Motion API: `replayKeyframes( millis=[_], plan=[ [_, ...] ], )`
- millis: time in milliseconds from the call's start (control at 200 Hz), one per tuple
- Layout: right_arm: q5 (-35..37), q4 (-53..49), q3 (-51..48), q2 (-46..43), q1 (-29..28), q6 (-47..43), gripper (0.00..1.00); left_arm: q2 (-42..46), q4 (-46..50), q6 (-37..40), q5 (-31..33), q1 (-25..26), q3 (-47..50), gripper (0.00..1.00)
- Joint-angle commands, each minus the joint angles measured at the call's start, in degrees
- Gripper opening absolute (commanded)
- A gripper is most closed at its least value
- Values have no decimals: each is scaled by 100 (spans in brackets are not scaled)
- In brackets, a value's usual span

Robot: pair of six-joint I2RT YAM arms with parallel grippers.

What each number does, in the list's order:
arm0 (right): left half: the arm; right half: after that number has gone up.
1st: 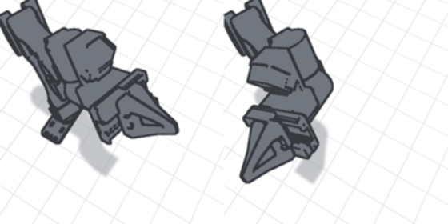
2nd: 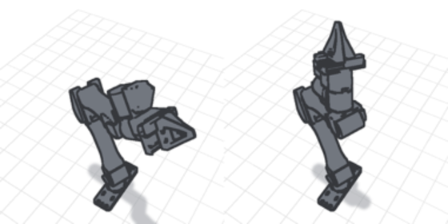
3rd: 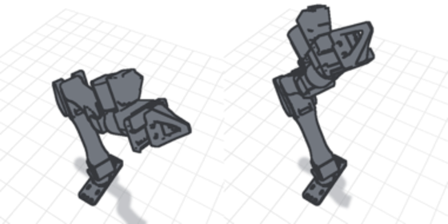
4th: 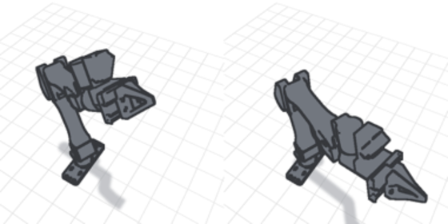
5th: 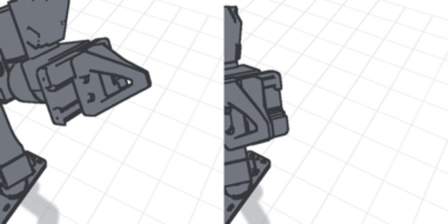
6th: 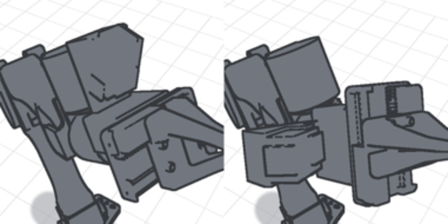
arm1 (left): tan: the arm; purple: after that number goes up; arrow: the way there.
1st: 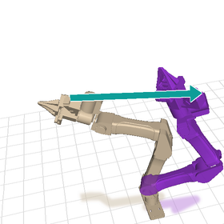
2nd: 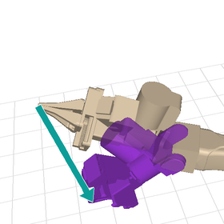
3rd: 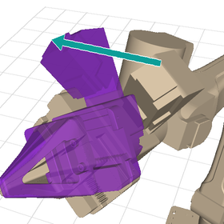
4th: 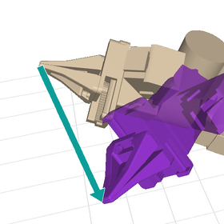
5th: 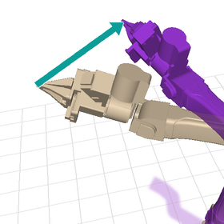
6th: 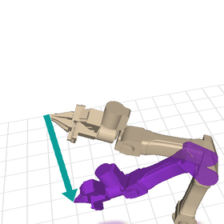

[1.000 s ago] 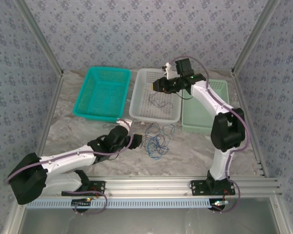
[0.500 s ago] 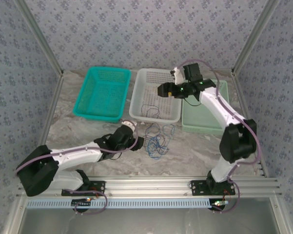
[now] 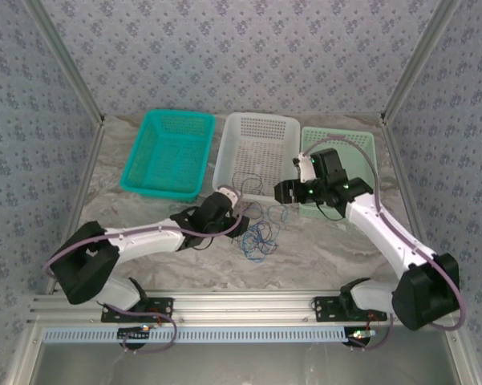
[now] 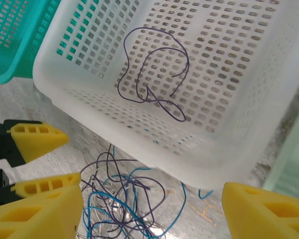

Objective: Untangle the cables

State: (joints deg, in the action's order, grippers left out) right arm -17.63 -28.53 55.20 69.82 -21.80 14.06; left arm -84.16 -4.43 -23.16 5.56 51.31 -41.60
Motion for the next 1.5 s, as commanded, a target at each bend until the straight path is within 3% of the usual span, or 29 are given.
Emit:
replayKeyframes(
  millis=[0,165,295,770,1079,1299,1494],
  plan=[
    [324,194,-179,-348,-18,103,69,-169,82,-79,-199,-60,-228,62],
    [172,247,-402,-417,-53,178,55,-442,106,-80,-219,-77,-425,55],
    [265,366,-604,-525,-91,259,56,-660,243,-16,-342,-76,-615,47],
    [559,245,-687,-711,-98,263,61,-584,142,-7,-916,-52,-560,0],
    [486,714,-1086,-990,-513,272,67,560,94,-22,-783,46,-460,0],
    [1001,1562,-1558,-808,-1091,832,74,1064,109,-101,-794,98,-474,0],
    [1290,2301,-1839,-441,-1557,1296,75,1460,-3,-196,-629,160,-400,0]
  ],
)
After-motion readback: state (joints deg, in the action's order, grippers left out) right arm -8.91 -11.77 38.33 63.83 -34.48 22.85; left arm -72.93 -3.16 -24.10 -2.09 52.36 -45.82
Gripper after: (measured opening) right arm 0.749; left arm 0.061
